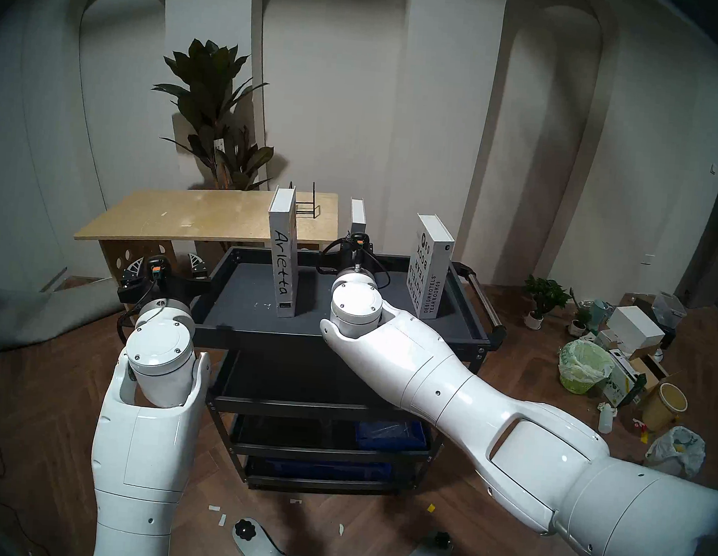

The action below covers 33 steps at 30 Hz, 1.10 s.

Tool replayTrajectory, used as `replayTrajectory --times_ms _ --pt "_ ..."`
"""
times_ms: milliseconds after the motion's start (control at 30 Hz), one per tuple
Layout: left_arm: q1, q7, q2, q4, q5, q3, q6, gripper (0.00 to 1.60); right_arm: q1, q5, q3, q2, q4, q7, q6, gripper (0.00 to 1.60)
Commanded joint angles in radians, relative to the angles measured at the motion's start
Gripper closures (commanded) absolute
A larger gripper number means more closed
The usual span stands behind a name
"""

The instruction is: Sort the books onto the shelf by size, largest to the left

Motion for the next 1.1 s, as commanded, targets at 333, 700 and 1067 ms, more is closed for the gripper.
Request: replayTrajectory --times_ms 333,700,1067 --pt "-0.044 -0.009 0.001 0.008 -0.006 0.003 -0.013 0.00 0.032 0.012 0.021 -0.028 -0.006 -0.021 0.026 1.60" --pt "-0.048 -0.005 -0.004 0.012 -0.005 0.009 -0.011 0.00 0.023 0.034 0.027 -0.013 -0.014 -0.006 0.066 1.60" --pt "-0.050 0.004 -0.007 0.013 -0.011 0.022 -0.006 0.00 0.002 0.049 0.022 0.024 -0.071 0.001 0.118 1.60"
